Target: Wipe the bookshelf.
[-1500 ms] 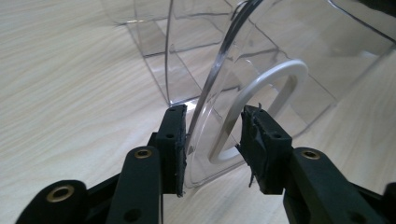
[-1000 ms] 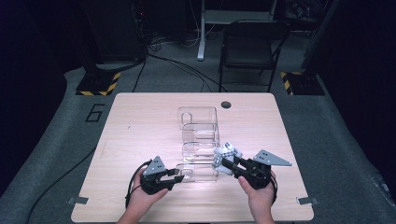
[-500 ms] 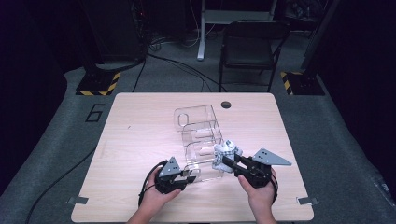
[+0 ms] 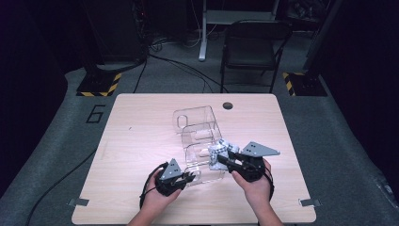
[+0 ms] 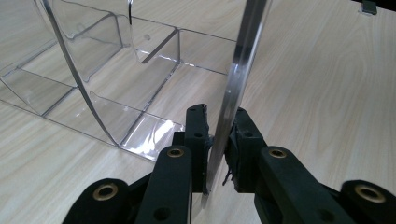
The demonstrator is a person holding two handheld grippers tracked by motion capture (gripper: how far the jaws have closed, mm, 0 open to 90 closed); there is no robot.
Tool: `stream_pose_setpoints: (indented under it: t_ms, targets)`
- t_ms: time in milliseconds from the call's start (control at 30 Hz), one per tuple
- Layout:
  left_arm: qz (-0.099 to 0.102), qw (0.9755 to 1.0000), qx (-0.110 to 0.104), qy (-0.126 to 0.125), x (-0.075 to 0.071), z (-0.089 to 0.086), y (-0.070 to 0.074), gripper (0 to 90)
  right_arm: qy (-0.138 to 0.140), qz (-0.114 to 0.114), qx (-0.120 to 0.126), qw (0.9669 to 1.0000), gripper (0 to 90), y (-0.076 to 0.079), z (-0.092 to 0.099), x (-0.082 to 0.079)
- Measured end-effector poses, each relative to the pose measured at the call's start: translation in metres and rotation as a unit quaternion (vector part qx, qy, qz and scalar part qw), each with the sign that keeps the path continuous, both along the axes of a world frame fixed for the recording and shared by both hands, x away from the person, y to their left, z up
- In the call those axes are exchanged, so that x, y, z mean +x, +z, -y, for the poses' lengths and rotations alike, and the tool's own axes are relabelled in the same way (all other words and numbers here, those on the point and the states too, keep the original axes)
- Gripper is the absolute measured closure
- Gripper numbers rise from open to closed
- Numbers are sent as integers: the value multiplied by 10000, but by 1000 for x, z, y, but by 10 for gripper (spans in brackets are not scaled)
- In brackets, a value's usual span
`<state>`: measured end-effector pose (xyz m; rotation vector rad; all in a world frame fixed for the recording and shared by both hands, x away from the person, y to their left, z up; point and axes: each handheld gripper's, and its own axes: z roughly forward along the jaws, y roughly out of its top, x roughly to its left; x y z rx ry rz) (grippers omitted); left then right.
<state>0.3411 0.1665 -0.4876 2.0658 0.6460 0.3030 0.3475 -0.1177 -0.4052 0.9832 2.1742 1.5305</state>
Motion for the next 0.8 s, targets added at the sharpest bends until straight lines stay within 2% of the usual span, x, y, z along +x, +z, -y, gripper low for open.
stream_pose_setpoints:
  t_ms: [33, 67, 100, 133, 167, 200, 300, 367, 400, 500, 600, 700, 800]
  targets:
    - [-52, 10000, -50, 18, -2, -2, -1, 800, -9, -42, -11, 10000, 680, 0, -4, -1]
    - [-44, 10000, -73, -2, -3, -4, -1, 802, 15, -21, -45, 10000, 681, 0, -8, -1]
    - [2, 9998, -186, 34, -5, -5, -3, 805, 10, -58, -17, 10000, 680, -1, -12, -2]
    - [-59, 9997, -206, -77, -7, -6, -4, 809, 60, -66, -26, 10000, 680, -1, -16, -4]
    - [19, 9997, -218, -110, -9, -6, -4, 816, 62, -87, 23, 9999, 680, -2, -21, -6]
    - [-24, 9996, -224, -184, -11, -6, -4, 824, 68, -104, 28, 9999, 679, -3, -26, -9]
    - [-83, 9990, -408, -172, -13, -7, -6, 832, 51, -40, 5, 10000, 675, -6, -42, -18]
    - [-103, 9989, -438, -164, -13, -7, -6, 830, -31, -2, -146, 9999, 675, -5, -45, -20]
    - [-45, 9988, -458, -180, -13, -8, -7, 831, -36, -11, -167, 9999, 674, -4, -44, -19]
    - [-222, 9969, -711, -239, -10, -11, -11, 823, -269, -13, -279, 9992, 659, -3, -37, -15]
    - [-163, 9970, -688, -328, -8, -13, -11, 822, -395, -155, -159, 9990, 644, -4, -33, -13]
    - [-275, 9963, -772, -244, -8, -13, -12, 817, -552, -19, -330, 9979, 632, -3, -41, -19]
    - [-304, 9959, -840, -120, -9, -12, -13, 808, -435, 44, -280, 9987, 638, -5, -53, -25]
